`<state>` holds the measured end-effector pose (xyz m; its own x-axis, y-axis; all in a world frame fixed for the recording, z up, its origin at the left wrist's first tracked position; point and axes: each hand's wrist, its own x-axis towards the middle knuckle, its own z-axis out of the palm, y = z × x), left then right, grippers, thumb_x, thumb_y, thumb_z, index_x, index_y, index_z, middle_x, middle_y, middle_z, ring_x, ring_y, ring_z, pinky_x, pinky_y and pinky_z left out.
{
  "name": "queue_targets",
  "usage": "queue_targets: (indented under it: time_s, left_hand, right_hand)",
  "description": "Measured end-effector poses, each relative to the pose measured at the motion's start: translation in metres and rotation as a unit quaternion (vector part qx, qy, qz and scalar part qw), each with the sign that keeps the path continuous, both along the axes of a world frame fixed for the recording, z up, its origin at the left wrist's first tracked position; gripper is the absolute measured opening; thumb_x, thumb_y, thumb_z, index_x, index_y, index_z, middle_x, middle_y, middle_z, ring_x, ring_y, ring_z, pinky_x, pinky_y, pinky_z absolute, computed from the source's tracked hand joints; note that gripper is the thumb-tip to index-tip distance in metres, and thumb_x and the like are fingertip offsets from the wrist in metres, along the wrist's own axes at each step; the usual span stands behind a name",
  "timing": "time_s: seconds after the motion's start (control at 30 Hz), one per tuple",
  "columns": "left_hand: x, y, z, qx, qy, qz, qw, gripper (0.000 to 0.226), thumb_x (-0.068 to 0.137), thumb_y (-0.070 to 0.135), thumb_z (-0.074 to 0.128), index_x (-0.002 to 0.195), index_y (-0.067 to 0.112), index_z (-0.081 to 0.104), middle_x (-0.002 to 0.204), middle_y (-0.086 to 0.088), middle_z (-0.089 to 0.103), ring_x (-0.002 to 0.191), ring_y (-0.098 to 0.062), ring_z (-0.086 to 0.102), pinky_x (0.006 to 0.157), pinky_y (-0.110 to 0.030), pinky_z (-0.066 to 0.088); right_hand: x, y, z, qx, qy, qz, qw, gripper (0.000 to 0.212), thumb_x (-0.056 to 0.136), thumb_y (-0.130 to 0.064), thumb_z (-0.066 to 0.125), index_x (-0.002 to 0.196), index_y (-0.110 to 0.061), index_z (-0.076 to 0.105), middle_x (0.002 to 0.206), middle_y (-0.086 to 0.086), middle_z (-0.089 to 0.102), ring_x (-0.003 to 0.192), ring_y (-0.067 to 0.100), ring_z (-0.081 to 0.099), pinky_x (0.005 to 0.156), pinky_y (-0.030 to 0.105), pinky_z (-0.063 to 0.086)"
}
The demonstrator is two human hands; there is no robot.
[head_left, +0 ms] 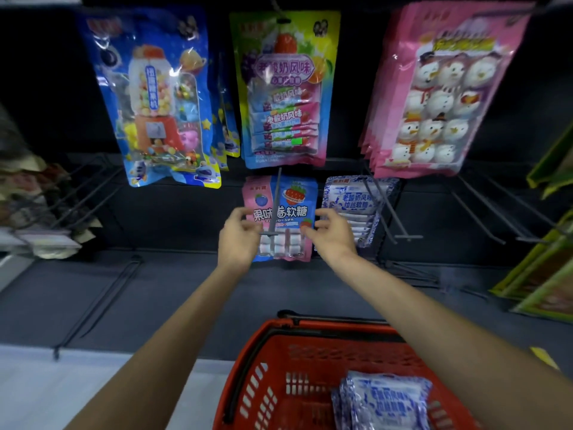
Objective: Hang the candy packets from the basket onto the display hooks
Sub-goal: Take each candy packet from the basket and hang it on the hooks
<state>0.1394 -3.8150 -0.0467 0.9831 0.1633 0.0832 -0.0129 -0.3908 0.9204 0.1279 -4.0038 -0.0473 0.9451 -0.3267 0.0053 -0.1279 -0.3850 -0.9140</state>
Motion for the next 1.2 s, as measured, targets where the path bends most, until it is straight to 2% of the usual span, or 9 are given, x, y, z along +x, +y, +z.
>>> queue_targets:
  time_s: [0.07,0.2,0.27,0.4,0.5,0.7,0.83,1.0,1.2]
  left_hand:
    - [-0.024,0.000,-0.001,0.052,0.002,-0.030,0.998,0.036,0.091,0.000,0.059,0.123,0.018,0.063,0.090,0.005,0.072,0.078,-0.007,0.067,0.066,-0.017,0.051]
    - [-0.068,-0.012,0.002,0.137,0.018,-0.087,0.987,0.030,0.090,0.027,0.066,0.120,0.026,0.066,0.095,0.006,0.071,0.090,-0.017,0.070,0.085,-0.043,0.059]
    - [-0.093,-0.025,0.000,0.180,0.005,-0.127,0.975,0.034,0.093,0.032,0.069,0.126,0.027,0.064,0.103,0.006,0.068,0.097,-0.017,0.067,0.089,-0.044,0.057]
    - [-0.145,-0.051,-0.010,0.295,-0.037,-0.215,0.930,0.042,0.095,0.035,0.070,0.135,0.031,0.059,0.123,0.004,0.063,0.115,-0.016,0.062,0.093,-0.044,0.055]
    - [-0.179,-0.069,-0.011,0.346,-0.045,-0.270,0.897,0.047,0.094,0.047,0.065,0.139,0.034,0.056,0.129,0.004,0.061,0.118,-0.020,0.063,0.092,-0.043,0.056]
    - [-0.214,-0.104,-0.049,0.450,-0.018,-0.352,0.820,0.070,0.083,0.065,0.041,0.144,0.032,0.054,0.135,-0.001,0.061,0.119,-0.031,0.065,0.096,-0.043,0.054]
    - [-0.223,-0.128,-0.092,0.536,-0.001,-0.391,0.748,0.057,0.099,0.051,0.055,0.151,0.030,0.043,0.147,-0.002,0.053,0.132,-0.029,0.056,0.104,-0.040,0.045]
    - [-0.220,-0.154,-0.139,0.621,-0.010,-0.427,0.657,0.064,0.100,0.034,0.056,0.158,0.023,0.033,0.151,-0.012,0.046,0.135,-0.035,0.049,0.109,-0.044,0.038]
    - [-0.214,-0.196,-0.175,0.662,-0.036,-0.428,0.614,0.083,0.091,0.011,0.065,0.162,0.010,0.021,0.160,-0.017,0.036,0.142,-0.037,0.042,0.113,-0.048,0.038]
  right_hand:
    - [-0.025,-0.005,0.005,-0.018,0.006,0.034,0.999,0.043,0.087,-0.030,0.083,0.125,-0.024,0.065,0.107,-0.003,0.065,0.099,0.020,0.066,0.092,0.039,0.057]
    - [-0.084,-0.024,0.020,-0.077,0.011,0.116,0.990,0.043,0.086,-0.028,0.084,0.125,-0.025,0.066,0.105,-0.014,0.060,0.104,0.010,0.060,0.092,0.030,0.051]
    - [-0.115,-0.037,0.027,-0.117,0.019,0.154,0.981,0.045,0.086,-0.033,0.085,0.126,-0.027,0.065,0.114,-0.016,0.060,0.111,0.008,0.057,0.092,0.026,0.048]
    - [-0.170,-0.073,0.032,-0.188,0.047,0.219,0.956,0.055,0.085,-0.042,0.084,0.134,-0.029,0.062,0.135,-0.006,0.063,0.126,0.014,0.057,0.102,0.035,0.049]
    - [-0.210,-0.104,0.030,-0.217,0.074,0.257,0.939,0.064,0.086,-0.047,0.082,0.142,-0.031,0.056,0.145,-0.005,0.056,0.133,0.013,0.052,0.110,0.031,0.044]
    - [-0.273,-0.162,-0.009,-0.333,0.159,0.334,0.868,0.078,0.088,-0.044,0.077,0.155,-0.031,0.041,0.147,-0.002,0.048,0.133,0.019,0.052,0.110,0.034,0.044]
    - [-0.294,-0.183,-0.037,-0.337,0.270,0.377,0.819,0.083,0.093,-0.045,0.073,0.162,-0.030,0.029,0.151,0.004,0.041,0.136,0.025,0.048,0.111,0.040,0.043]
    - [-0.303,-0.183,-0.060,-0.443,0.265,0.434,0.738,0.064,0.096,-0.035,0.069,0.152,-0.023,0.041,0.141,0.009,0.047,0.126,0.034,0.056,0.099,0.044,0.052]
    - [-0.320,-0.192,-0.075,-0.555,0.297,0.458,0.628,0.082,0.094,-0.015,0.068,0.163,-0.018,0.023,0.158,0.021,0.032,0.141,0.038,0.042,0.110,0.044,0.040]
